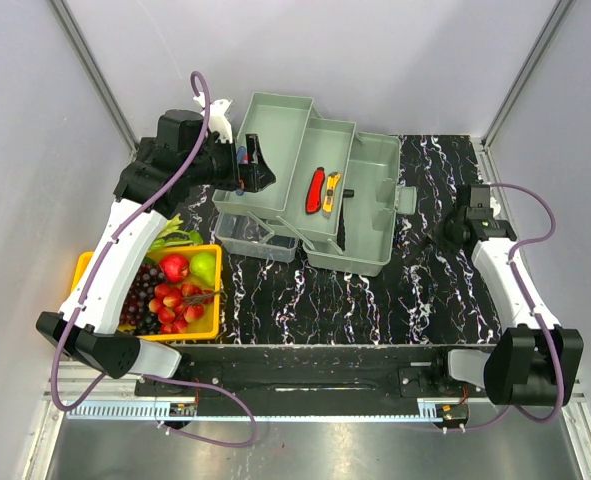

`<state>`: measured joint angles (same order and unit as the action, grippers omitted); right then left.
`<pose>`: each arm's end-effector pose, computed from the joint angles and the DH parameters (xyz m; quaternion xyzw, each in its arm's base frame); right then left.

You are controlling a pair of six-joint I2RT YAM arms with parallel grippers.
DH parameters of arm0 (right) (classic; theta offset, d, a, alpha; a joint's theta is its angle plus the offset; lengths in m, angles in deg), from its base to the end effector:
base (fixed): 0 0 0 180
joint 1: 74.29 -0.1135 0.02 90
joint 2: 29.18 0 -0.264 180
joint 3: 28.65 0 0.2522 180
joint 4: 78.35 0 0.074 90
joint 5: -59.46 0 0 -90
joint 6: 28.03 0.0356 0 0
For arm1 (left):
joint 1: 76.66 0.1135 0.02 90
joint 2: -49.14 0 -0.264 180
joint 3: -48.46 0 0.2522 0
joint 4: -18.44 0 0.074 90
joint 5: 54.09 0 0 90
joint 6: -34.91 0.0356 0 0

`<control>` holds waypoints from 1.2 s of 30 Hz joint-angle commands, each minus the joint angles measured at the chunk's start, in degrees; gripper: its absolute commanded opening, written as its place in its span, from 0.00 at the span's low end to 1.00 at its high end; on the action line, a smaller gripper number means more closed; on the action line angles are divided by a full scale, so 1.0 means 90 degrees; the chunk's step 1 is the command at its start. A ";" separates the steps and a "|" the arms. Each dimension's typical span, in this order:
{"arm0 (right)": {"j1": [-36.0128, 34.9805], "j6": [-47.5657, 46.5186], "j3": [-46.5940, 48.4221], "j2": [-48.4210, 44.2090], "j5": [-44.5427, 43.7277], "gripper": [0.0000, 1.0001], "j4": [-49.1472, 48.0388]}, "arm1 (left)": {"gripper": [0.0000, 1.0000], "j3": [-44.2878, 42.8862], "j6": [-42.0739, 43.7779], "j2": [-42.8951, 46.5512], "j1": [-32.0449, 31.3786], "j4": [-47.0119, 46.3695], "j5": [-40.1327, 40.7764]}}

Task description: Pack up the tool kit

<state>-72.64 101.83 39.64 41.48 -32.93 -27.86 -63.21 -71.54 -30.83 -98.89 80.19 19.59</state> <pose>0.2506 -0.0087 0.2648 0.3421 0.8839 0.0855 0.3073 0.2575 -0.1160 0.4518 0.1141 0.8528 -0.2798 0.4259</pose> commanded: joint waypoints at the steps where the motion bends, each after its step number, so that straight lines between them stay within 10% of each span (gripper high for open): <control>1: -0.0144 -0.0287 0.0650 -0.0389 0.0139 0.00 -0.0340 | 0.99 -0.0264 0.0040 0.0096 0.0030 -0.0136 -0.0062; 17: -0.2282 -0.1488 0.2271 0.1504 -0.0232 0.00 -0.0966 | 0.99 -0.0274 0.0040 0.0184 0.0020 -0.0127 0.0045; 36: -0.2537 -0.2114 0.3697 0.4355 -0.0066 0.00 -0.0858 | 0.99 -0.0440 0.0138 0.0154 0.0020 0.0000 0.0211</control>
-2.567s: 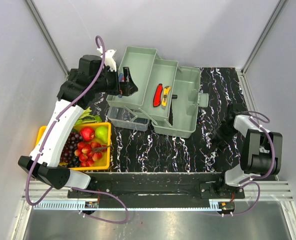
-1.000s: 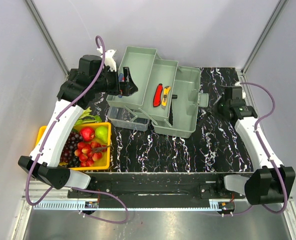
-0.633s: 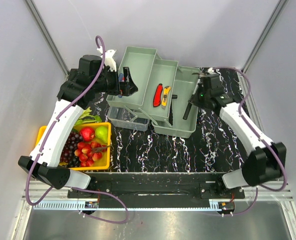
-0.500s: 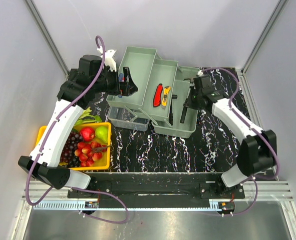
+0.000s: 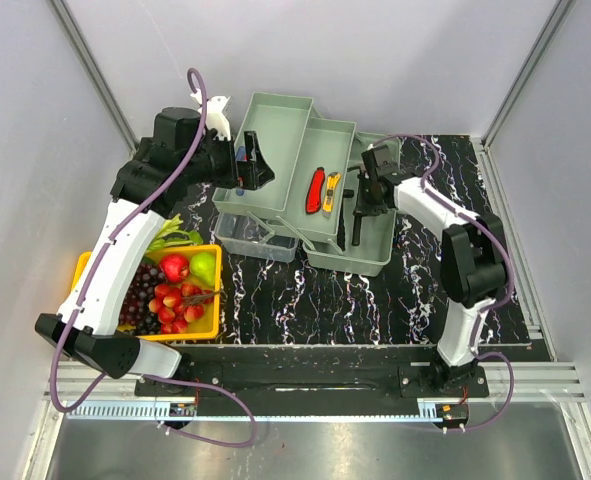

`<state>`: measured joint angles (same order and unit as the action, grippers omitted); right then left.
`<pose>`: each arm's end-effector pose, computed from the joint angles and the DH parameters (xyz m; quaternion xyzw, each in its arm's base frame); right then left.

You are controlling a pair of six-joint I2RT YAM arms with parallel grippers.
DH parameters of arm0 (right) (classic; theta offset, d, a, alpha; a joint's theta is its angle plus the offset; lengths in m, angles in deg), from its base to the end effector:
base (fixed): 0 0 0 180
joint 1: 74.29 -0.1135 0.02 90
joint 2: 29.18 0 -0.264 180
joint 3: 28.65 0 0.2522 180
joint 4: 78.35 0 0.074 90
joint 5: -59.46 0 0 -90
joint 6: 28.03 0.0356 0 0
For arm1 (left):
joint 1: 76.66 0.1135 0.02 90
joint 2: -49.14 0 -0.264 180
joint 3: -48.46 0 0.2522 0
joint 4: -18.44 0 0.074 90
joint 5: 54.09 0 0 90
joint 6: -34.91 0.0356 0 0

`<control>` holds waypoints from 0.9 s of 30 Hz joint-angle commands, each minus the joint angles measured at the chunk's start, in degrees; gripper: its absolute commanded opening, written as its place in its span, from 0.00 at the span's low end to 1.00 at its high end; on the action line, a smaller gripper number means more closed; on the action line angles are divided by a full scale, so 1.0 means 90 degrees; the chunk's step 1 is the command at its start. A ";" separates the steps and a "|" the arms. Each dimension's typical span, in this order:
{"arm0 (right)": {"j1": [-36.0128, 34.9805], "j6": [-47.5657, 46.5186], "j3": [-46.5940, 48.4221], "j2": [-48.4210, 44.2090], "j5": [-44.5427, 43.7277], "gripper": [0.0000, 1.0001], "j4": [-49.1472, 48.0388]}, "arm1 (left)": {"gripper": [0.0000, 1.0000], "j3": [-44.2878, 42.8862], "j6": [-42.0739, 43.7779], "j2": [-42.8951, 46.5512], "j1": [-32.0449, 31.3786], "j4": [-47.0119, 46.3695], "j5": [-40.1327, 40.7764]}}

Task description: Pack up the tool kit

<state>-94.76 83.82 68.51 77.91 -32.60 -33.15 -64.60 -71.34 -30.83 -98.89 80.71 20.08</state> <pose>0.3833 0.1417 0.2324 0.0169 0.9538 0.0921 0.2856 0.2554 -0.1149 0.4584 0.1142 0.8494 -0.2773 0.4342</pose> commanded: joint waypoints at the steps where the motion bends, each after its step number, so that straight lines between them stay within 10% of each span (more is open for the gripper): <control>1: -0.0079 -0.0123 0.0557 0.0444 -0.0103 0.00 -0.0271 | 0.99 -0.0294 0.0126 0.0164 0.0020 -0.0058 0.0187; 27: -0.0069 -0.0162 0.1408 0.1773 -0.0737 0.10 0.0501 | 0.99 -0.0275 0.0204 0.0281 0.0078 0.0088 0.0549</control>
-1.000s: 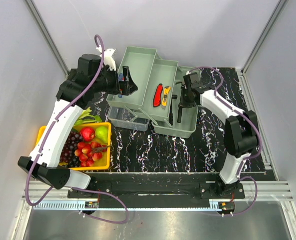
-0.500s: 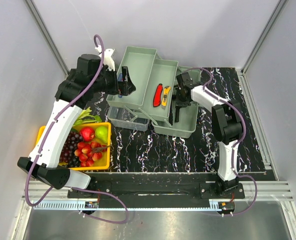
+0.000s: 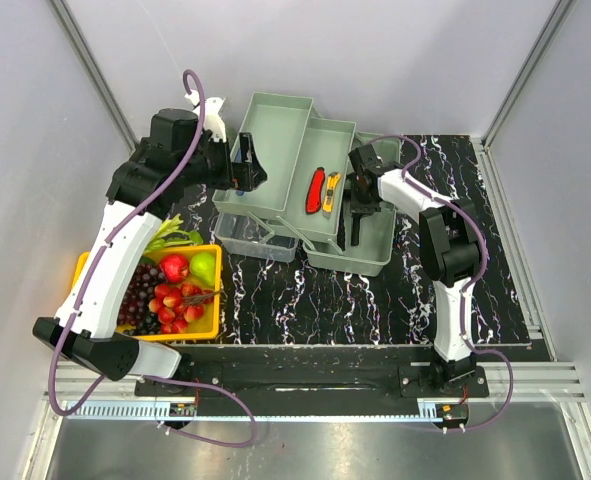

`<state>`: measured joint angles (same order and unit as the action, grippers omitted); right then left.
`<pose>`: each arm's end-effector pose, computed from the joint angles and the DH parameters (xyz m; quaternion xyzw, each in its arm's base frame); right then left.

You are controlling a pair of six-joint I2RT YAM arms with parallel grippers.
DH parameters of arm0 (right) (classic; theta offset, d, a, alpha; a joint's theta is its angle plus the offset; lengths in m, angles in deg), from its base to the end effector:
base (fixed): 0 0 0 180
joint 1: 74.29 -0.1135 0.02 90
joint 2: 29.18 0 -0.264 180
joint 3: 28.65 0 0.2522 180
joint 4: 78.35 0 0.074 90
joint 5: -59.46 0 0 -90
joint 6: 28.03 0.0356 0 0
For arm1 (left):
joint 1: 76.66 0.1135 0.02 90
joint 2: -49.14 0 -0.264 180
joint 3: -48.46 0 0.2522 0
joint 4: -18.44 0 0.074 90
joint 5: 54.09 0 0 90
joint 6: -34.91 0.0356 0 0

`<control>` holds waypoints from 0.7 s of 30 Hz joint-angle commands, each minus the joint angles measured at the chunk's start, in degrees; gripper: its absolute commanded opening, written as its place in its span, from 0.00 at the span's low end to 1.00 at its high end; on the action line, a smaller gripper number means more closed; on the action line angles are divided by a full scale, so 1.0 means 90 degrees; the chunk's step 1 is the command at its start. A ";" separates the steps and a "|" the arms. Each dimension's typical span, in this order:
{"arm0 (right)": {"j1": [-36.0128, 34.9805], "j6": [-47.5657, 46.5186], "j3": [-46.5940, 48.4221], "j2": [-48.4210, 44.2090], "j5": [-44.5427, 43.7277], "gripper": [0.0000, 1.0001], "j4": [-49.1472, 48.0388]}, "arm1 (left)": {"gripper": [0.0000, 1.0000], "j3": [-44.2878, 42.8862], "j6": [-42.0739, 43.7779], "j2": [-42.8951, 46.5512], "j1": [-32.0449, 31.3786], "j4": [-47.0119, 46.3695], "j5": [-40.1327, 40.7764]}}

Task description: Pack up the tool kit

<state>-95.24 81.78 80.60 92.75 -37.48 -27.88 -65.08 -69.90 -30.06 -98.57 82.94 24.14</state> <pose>0.4265 0.1587 0.1846 0.0044 0.9710 0.0255 0.2377 0.2505 -0.1086 0.4604 0.1044 0.8573 -0.2406 0.4429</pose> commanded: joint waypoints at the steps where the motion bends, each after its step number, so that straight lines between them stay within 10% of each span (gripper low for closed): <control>1: -0.0016 0.0093 0.0065 0.0124 -0.0157 0.14 -0.0104 | 0.99 -0.0221 0.0044 0.0196 0.0032 -0.0169 0.0077; 21: -0.0016 0.0562 0.0065 -0.1388 -0.0967 0.53 -0.0006 | 0.99 -0.0123 0.0005 0.0255 0.0159 -0.0169 0.0301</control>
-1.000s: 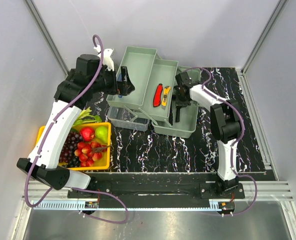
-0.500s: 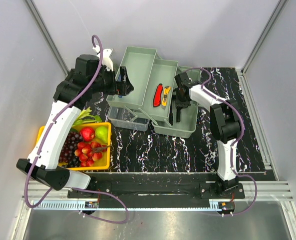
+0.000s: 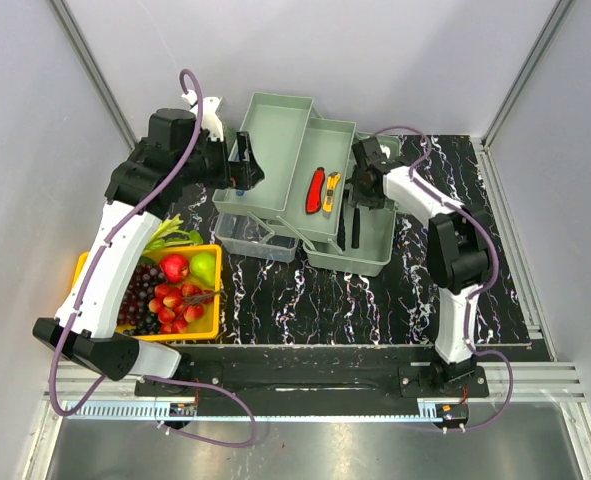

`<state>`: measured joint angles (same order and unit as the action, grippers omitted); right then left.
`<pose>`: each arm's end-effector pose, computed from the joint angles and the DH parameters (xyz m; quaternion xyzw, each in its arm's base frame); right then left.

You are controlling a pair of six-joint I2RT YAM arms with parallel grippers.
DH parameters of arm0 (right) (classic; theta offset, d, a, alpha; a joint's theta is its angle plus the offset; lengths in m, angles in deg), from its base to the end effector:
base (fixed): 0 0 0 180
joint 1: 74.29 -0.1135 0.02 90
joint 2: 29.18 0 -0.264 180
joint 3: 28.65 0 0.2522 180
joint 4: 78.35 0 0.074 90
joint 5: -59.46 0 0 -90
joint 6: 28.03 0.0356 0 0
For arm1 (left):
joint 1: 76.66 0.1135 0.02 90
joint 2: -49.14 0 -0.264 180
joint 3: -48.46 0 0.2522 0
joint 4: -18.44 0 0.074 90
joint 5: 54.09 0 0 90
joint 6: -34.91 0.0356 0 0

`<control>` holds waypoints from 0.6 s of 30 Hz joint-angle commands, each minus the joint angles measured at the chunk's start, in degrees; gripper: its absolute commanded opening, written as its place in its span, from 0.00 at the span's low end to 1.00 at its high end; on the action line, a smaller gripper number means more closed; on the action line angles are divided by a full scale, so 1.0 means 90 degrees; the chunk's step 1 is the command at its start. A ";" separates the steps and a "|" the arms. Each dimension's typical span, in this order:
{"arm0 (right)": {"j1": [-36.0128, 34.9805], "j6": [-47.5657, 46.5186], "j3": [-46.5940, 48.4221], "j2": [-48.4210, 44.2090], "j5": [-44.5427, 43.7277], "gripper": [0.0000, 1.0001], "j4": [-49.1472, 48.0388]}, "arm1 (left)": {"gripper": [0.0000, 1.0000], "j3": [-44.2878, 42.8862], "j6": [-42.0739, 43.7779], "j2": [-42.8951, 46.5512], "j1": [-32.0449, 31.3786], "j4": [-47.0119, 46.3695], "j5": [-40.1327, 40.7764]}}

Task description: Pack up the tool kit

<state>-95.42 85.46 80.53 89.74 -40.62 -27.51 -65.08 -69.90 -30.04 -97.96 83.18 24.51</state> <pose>0.4218 0.1563 0.2069 0.0421 0.9628 0.0174 0.2663 0.2514 -0.1056 0.4601 0.0982 0.8592 -0.2352 0.4436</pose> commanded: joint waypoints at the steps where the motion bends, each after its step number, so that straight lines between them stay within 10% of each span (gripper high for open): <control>1: 0.0003 0.0174 0.0043 -0.1199 -0.0647 0.54 -0.0057 | 0.99 -0.0094 -0.0034 0.0252 0.0140 -0.0186 0.0319; 18: 0.0111 0.1042 -0.2299 -0.4217 -0.1223 0.62 -0.0028 | 0.99 0.0667 -0.1098 -0.0391 0.2356 -0.1112 0.1012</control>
<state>-95.02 91.51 65.28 57.02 -49.35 -27.77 -61.70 -76.78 -30.89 -80.27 79.36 31.00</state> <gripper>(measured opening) 0.611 0.988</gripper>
